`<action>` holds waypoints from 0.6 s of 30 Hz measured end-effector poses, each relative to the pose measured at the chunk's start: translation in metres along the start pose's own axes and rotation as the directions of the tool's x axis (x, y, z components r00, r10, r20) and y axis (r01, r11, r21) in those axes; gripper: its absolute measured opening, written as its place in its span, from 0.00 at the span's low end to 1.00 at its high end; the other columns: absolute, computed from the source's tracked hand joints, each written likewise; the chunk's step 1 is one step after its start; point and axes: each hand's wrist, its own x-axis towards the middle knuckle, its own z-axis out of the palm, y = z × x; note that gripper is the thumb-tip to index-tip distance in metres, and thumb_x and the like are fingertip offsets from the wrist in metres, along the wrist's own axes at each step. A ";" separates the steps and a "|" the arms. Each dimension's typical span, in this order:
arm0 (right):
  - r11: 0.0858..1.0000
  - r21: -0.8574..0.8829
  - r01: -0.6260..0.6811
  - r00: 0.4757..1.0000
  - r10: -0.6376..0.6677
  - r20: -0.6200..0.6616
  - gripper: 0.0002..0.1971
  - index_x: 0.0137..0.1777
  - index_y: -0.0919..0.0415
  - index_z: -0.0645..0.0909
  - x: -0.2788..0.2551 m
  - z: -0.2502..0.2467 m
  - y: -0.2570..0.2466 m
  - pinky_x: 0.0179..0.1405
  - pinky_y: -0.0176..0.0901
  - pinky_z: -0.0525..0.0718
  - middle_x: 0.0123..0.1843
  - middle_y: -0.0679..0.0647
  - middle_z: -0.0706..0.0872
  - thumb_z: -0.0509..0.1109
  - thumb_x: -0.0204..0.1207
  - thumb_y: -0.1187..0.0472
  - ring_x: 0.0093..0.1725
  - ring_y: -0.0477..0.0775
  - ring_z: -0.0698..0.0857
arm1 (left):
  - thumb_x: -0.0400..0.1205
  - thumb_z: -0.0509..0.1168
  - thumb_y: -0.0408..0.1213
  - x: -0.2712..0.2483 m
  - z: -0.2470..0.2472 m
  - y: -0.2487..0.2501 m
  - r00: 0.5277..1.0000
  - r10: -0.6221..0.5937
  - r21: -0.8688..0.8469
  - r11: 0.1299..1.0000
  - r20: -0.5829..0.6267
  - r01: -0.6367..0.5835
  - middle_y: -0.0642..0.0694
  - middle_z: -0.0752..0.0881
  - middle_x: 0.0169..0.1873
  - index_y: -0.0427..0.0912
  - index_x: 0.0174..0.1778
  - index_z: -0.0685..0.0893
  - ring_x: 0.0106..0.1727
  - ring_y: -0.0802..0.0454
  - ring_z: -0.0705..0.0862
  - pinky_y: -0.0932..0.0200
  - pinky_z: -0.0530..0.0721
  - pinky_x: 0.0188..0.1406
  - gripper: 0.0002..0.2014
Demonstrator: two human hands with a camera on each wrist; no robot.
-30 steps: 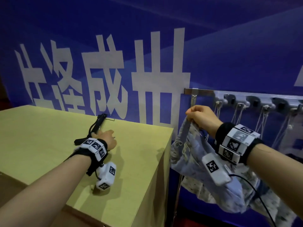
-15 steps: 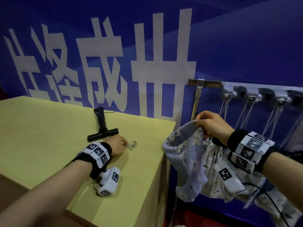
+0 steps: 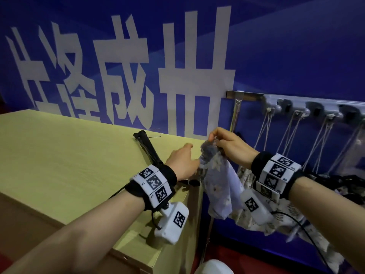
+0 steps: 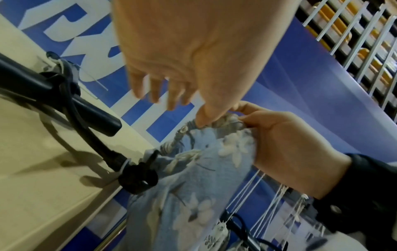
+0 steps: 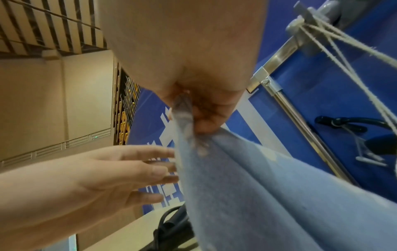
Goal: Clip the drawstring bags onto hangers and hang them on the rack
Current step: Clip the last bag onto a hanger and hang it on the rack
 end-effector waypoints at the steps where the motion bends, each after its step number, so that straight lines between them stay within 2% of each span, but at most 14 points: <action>1: 0.999 0.028 0.014 1.000 -0.014 -0.001 0.11 0.43 0.56 0.77 -0.001 -0.004 -0.002 0.35 0.38 0.73 0.35 0.49 0.80 0.56 0.73 0.70 0.33 0.46 0.76 | 0.83 0.62 0.43 -0.001 -0.002 0.004 0.998 0.054 -0.115 0.992 -0.043 -0.059 0.42 0.69 0.78 0.45 0.81 0.58 0.77 0.42 0.70 0.50 0.72 0.73 0.31; 2: 0.999 0.039 0.027 1.000 -0.027 -0.012 0.09 0.41 0.56 0.77 -0.003 -0.008 -0.006 0.36 0.41 0.72 0.35 0.52 0.78 0.57 0.70 0.68 0.34 0.48 0.75 | 0.83 0.64 0.40 -0.001 -0.001 0.007 0.994 0.094 -0.201 0.974 -0.060 -0.104 0.42 0.66 0.80 0.46 0.82 0.56 0.79 0.43 0.68 0.51 0.69 0.74 0.33; 4: 0.994 0.098 0.039 0.999 -0.035 -0.035 0.07 0.38 0.57 0.76 -0.007 -0.016 -0.012 0.33 0.39 0.72 0.33 0.54 0.76 0.58 0.66 0.66 0.32 0.48 0.74 | 0.81 0.66 0.36 0.004 0.002 0.012 0.986 0.157 -0.243 0.956 -0.051 -0.165 0.42 0.67 0.79 0.48 0.81 0.57 0.79 0.44 0.68 0.51 0.69 0.75 0.34; 5: 0.989 0.141 0.036 0.999 -0.031 -0.039 0.07 0.36 0.58 0.76 -0.008 -0.020 -0.015 0.31 0.37 0.73 0.31 0.54 0.76 0.57 0.65 0.67 0.30 0.47 0.74 | 0.81 0.66 0.35 0.007 0.006 0.013 0.980 0.192 -0.233 0.952 -0.049 -0.198 0.42 0.72 0.76 0.48 0.79 0.63 0.76 0.43 0.71 0.49 0.72 0.73 0.30; 7: 0.984 0.177 0.012 1.000 -0.007 -0.029 0.07 0.35 0.59 0.76 -0.011 -0.029 -0.018 0.29 0.35 0.74 0.28 0.52 0.76 0.57 0.64 0.67 0.29 0.46 0.74 | 0.80 0.64 0.34 0.012 0.015 0.016 0.969 0.241 -0.216 0.945 -0.052 -0.247 0.40 0.83 0.62 0.41 0.65 0.78 0.64 0.41 0.80 0.47 0.80 0.64 0.16; 8: 0.992 0.128 -0.017 1.000 0.020 -0.022 0.07 0.34 0.58 0.76 -0.011 -0.033 -0.018 0.31 0.37 0.74 0.29 0.52 0.77 0.57 0.63 0.66 0.30 0.47 0.74 | 0.80 0.62 0.33 0.011 0.019 0.021 0.969 0.243 -0.228 0.942 -0.046 -0.247 0.38 0.86 0.55 0.38 0.57 0.82 0.59 0.39 0.83 0.47 0.81 0.58 0.11; 10: 0.978 -0.186 -0.098 0.995 0.093 -0.032 0.09 0.36 0.54 0.80 -0.011 -0.043 -0.016 0.39 0.43 0.75 0.34 0.49 0.81 0.59 0.69 0.63 0.35 0.49 0.77 | 0.82 0.58 0.33 0.007 0.031 0.030 0.965 0.264 -0.266 0.930 -0.005 -0.255 0.37 0.87 0.50 0.37 0.51 0.83 0.54 0.39 0.84 0.50 0.82 0.52 0.09; 12: 0.810 -0.570 -0.139 0.989 0.140 -0.042 0.10 0.48 0.52 0.83 -0.011 -0.047 -0.016 0.47 0.44 0.77 0.48 0.50 0.81 0.62 0.76 0.64 0.47 0.51 0.80 | 0.83 0.57 0.32 0.001 0.044 0.038 0.948 0.311 -0.256 0.924 0.072 -0.284 0.35 0.87 0.50 0.38 0.51 0.82 0.52 0.39 0.85 0.52 0.81 0.49 0.09; 13: 0.740 -0.663 -0.116 0.990 0.139 -0.018 0.11 0.56 0.54 0.82 -0.010 -0.045 -0.018 0.51 0.43 0.77 0.53 0.51 0.79 0.63 0.77 0.65 0.52 0.52 0.79 | 0.84 0.57 0.33 -0.001 0.049 0.039 0.941 0.322 -0.230 0.929 0.106 -0.292 0.34 0.87 0.50 0.39 0.49 0.82 0.53 0.38 0.85 0.52 0.81 0.47 0.08; 15: 0.725 -0.688 -0.040 0.989 0.126 0.074 0.15 0.63 0.56 0.81 -0.006 -0.031 -0.027 0.54 0.41 0.75 0.60 0.53 0.78 0.64 0.78 0.64 0.57 0.51 0.77 | 0.83 0.57 0.32 -0.002 0.058 0.036 0.945 0.296 -0.193 0.944 0.140 -0.267 0.33 0.84 0.44 0.38 0.46 0.80 0.52 0.34 0.84 0.51 0.77 0.41 0.06; 17: 0.749 -0.661 0.045 0.978 0.101 0.182 0.15 0.65 0.54 0.81 0.001 -0.006 -0.036 0.54 0.40 0.75 0.64 0.52 0.81 0.66 0.79 0.61 0.59 0.50 0.78 | 0.84 0.56 0.30 0.003 0.065 0.027 0.958 0.235 -0.158 0.965 0.163 -0.210 0.35 0.80 0.38 0.34 0.48 0.80 0.51 0.34 0.84 0.51 0.77 0.39 0.08; 18: 0.751 -0.654 0.085 0.968 0.094 0.234 0.15 0.65 0.53 0.81 0.005 0.007 -0.038 0.55 0.40 0.76 0.66 0.51 0.81 0.67 0.79 0.60 0.61 0.50 0.79 | 0.84 0.55 0.29 0.005 0.064 0.024 0.962 0.195 -0.105 0.978 0.190 -0.178 0.34 0.81 0.40 0.32 0.51 0.81 0.52 0.36 0.83 0.51 0.77 0.41 0.10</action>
